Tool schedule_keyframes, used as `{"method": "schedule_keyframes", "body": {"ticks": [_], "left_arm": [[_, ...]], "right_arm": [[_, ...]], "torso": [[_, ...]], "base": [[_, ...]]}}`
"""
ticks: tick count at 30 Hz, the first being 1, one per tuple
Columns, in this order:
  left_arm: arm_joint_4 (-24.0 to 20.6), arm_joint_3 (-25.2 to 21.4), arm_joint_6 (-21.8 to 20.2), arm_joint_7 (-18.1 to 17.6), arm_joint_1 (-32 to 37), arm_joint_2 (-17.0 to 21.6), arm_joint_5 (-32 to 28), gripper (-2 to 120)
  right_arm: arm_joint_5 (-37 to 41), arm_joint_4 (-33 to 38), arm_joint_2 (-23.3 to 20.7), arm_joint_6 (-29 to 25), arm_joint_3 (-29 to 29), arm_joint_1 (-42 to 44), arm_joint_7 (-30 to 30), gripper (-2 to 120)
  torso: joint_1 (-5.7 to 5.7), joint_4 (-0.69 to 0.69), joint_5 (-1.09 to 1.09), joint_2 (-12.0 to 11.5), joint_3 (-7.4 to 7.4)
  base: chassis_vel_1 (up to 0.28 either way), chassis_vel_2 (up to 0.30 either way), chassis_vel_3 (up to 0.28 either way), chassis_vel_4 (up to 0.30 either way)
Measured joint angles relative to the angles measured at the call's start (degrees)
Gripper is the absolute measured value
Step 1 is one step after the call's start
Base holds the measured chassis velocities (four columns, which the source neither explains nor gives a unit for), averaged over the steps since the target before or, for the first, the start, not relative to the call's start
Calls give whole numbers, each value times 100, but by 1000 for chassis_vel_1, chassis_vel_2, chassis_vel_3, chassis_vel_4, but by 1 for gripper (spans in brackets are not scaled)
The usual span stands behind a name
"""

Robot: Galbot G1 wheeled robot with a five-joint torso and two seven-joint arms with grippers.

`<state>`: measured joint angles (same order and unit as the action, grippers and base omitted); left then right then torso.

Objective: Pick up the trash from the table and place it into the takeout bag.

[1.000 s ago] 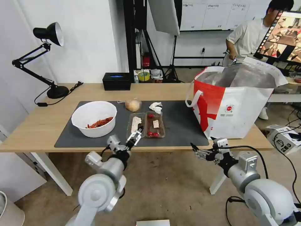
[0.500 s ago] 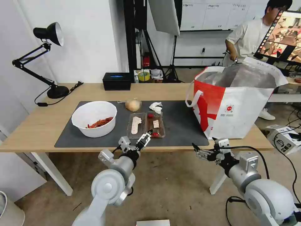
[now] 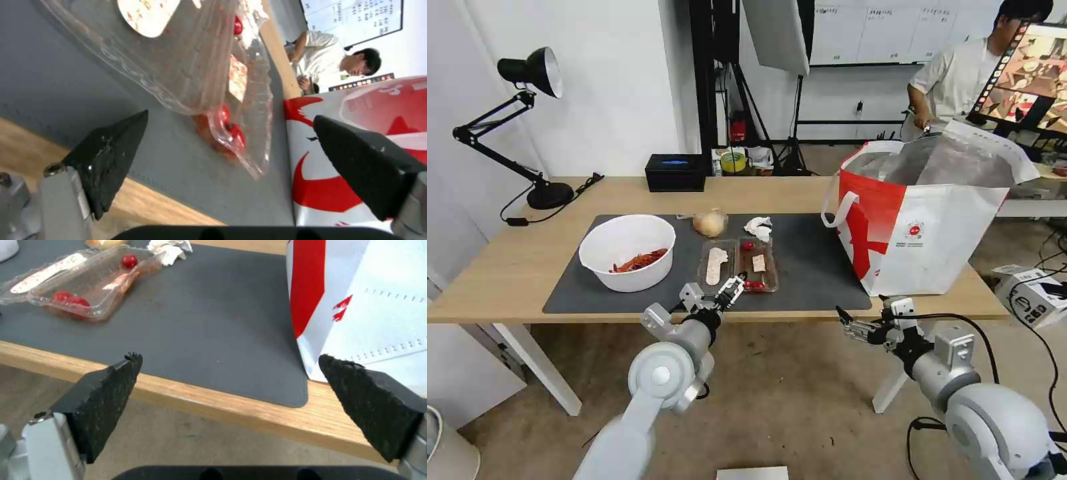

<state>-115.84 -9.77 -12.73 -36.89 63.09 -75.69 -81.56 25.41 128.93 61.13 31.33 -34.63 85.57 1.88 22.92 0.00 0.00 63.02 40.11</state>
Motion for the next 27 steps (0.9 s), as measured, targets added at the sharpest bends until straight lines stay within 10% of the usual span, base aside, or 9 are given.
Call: {"method": "schedule_keyframes", "body": {"ticks": [16, 27], "left_arm": [[240, -149, 222, 4, -147, -105, -3, 100], [-64, -218, 426, 629, -77, -16, 2, 100]], "right_arm": [[-103, -58, 94, -10, 93, -30, 9, 100], [-163, -69, 96, -21, 132, -19, 15, 100]], "torso": [[0, 0, 0, 0, 0], [0, 0, 0, 0, 0]], "base": [[0, 0, 0, 0], [0, 0, 0, 0]]}}
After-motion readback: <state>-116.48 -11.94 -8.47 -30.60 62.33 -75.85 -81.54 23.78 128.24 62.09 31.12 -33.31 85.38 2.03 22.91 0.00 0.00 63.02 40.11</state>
